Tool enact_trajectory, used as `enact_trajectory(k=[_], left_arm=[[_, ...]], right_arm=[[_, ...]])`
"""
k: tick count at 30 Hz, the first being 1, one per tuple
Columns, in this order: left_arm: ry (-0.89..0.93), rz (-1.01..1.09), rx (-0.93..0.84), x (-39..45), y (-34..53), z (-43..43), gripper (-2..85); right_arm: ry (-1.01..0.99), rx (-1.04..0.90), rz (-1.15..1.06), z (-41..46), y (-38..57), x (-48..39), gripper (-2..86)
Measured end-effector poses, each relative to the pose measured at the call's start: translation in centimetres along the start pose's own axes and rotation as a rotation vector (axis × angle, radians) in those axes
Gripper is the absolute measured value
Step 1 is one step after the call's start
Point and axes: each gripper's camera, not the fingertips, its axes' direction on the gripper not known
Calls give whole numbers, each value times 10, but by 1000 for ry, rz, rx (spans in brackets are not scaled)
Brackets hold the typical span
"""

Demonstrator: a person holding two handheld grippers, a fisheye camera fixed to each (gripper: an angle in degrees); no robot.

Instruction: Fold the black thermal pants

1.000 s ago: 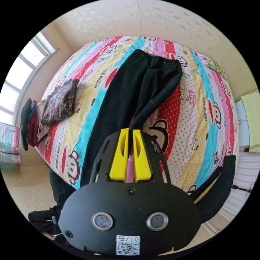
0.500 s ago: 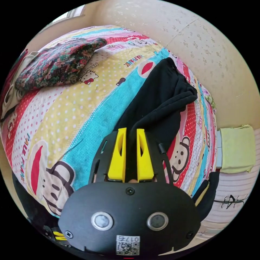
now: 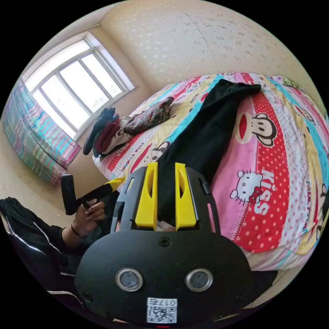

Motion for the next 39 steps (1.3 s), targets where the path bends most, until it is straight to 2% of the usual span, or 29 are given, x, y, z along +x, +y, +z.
enact_trajectory(k=[2,4,6,10,14,17,21,24,26,33,39], left_arm=[[84,-35,-56,-9,-9,11,141],[169,-29,-72,-10,-12,23,131],[125,-16,-123,-2,-13,35,134],[-25,49,-156,25,-9,50,146],[-21,41,-160,39,-6,50,109],[23,41,-163,50,-8,40,69],[138,119,-143,75,0,32,54],[-32,119,-227,84,17,59,53],[-28,110,-166,84,25,57,52],[-101,191,-156,102,30,45,59],[46,97,-106,76,20,17,109]], right_arm=[[41,74,75,-5,45,6,83],[-20,87,117,-5,66,12,86],[-39,45,151,1,78,20,94],[-86,101,191,-4,95,34,103],[-110,57,213,-13,94,49,70],[-177,137,246,-44,99,62,44],[-5,133,189,-74,106,63,33],[22,17,190,-57,114,80,30],[44,-1,214,-43,128,100,31],[-79,43,210,-67,148,132,46],[-334,104,341,-101,164,185,84]])
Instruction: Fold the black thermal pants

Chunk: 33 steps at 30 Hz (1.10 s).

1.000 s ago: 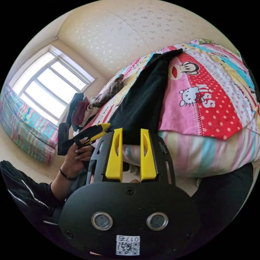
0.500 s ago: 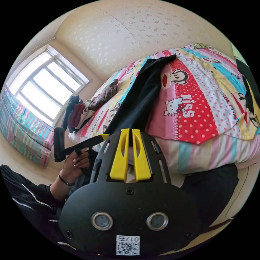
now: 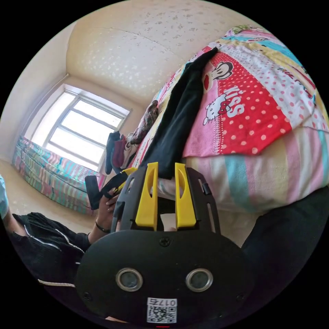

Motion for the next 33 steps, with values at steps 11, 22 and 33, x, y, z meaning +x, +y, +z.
enact_trajectory(k=[11,22,33], left_arm=[[120,-147,-45,-43,-23,-11,126],[191,-162,-11,-61,-40,-30,137],[288,-310,-10,-106,-58,-51,162]], right_arm=[[-295,9,228,-28,2,68,155],[-323,3,267,-47,-5,86,134],[-541,82,413,-75,-7,99,70]])
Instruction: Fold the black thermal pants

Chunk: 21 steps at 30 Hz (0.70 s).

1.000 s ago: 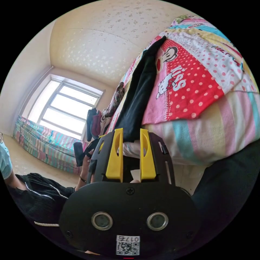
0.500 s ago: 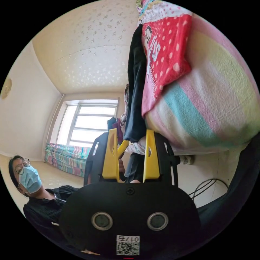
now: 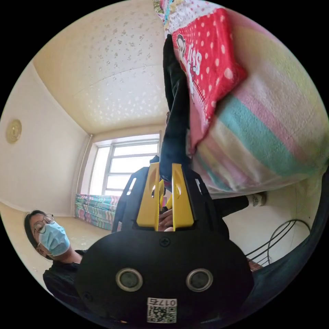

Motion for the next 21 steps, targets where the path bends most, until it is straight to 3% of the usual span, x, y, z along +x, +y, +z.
enact_trajectory(k=[8,13,18,21], left_arm=[[183,-106,-50,-20,-27,2,183],[439,-251,-70,-46,-38,12,174],[639,-299,-43,-57,-45,8,94],[614,-273,-47,-51,-52,-2,86]], right_arm=[[-73,-44,-25,1,-11,-25,66],[-120,-42,-47,3,-14,-37,64],[29,-53,-121,-5,-13,-50,68],[185,-76,-157,-11,-12,-52,81]])
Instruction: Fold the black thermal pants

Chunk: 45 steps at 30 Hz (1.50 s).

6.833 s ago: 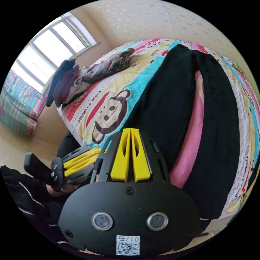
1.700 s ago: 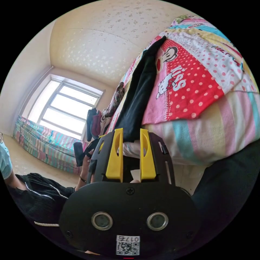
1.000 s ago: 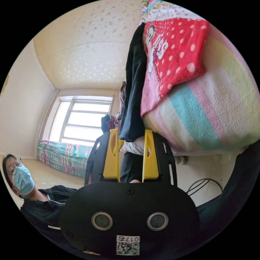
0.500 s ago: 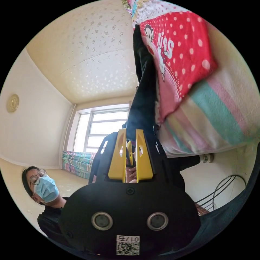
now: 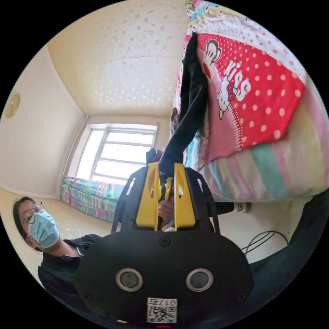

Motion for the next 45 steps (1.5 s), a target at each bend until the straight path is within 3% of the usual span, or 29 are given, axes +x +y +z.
enact_trajectory(k=[3,5,8,12,15,20,27,34,39,42,45], left_arm=[[15,9,0,11,-1,1,85],[29,28,-9,18,-2,4,85],[31,50,-20,27,-1,12,85],[-22,92,-43,35,4,23,85],[-58,96,-36,33,11,26,83],[-321,272,-104,53,31,33,72],[-549,449,-325,58,119,52,71],[-674,302,-403,11,175,41,76],[-583,197,-319,7,160,16,71],[-664,373,-327,34,154,46,89],[-921,557,-367,63,155,100,115]], right_arm=[[9,53,49,-8,5,12,122],[-124,6,94,2,3,23,184],[-263,-11,124,26,3,29,200],[-356,8,135,54,-5,31,187],[-396,80,134,64,-10,30,114],[-34,6,-41,73,1,-19,78],[156,-170,-112,86,58,-44,74],[365,-297,-117,127,97,-37,80],[335,-399,-106,143,82,-37,92],[411,-429,-172,148,85,-51,95],[457,-449,-163,148,85,-57,88]])
